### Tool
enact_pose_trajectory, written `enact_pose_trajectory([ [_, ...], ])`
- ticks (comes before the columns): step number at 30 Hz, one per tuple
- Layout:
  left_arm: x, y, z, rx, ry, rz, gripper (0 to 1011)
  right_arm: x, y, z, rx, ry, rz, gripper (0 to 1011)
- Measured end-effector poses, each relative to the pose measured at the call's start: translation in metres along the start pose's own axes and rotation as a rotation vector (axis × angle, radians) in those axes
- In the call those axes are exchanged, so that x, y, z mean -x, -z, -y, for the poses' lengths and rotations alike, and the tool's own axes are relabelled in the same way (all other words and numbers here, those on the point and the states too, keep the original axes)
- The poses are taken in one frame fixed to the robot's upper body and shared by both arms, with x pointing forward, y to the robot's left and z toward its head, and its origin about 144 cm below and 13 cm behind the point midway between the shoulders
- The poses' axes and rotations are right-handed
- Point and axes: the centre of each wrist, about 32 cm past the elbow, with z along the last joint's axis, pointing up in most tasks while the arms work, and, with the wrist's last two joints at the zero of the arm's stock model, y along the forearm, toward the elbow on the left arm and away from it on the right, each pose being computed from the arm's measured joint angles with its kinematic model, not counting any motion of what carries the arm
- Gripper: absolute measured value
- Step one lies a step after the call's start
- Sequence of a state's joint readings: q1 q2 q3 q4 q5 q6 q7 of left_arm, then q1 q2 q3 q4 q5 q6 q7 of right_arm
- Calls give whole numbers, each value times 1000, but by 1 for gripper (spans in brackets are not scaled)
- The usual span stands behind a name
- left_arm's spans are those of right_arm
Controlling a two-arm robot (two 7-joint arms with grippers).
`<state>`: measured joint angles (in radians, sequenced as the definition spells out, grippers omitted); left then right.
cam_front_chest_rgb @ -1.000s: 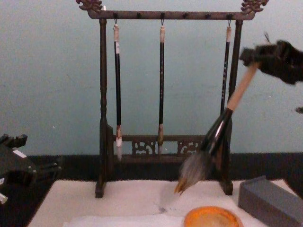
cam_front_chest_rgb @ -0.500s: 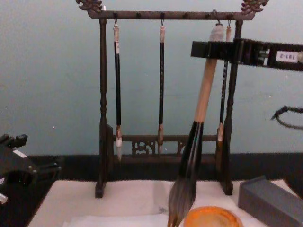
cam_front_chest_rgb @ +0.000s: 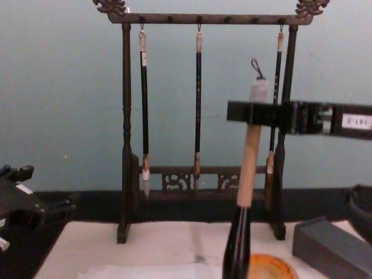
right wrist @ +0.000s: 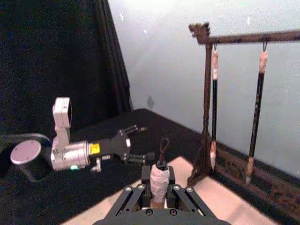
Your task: Pick up the brush from the inkstone, write on the paper, then place the brush back to its original position.
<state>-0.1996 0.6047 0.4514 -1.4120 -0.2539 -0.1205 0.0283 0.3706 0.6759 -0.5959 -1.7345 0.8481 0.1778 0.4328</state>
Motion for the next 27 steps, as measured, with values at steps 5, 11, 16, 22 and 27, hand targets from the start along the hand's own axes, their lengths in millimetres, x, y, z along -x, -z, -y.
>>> enact_pose_trajectory([
  [5, 0, 0, 0, 0, 0, 0, 1010, 2, 8, 4, 30, 6, -12, 173],
  [11, 0, 0, 0, 0, 0, 0, 1010, 3, 12, 7, 54, 26, -8, 173],
  [16, 0, 0, 0, 0, 0, 0, 1010, 1, 16, 8, 77, 63, 13, 173],
  [22, 0, 0, 0, 0, 0, 0, 1010, -1, 20, 9, 94, 113, 50, 173],
  [27, 0, 0, 0, 0, 0, 0, 1010, -4, 20, 10, 93, 141, 68, 174],
])
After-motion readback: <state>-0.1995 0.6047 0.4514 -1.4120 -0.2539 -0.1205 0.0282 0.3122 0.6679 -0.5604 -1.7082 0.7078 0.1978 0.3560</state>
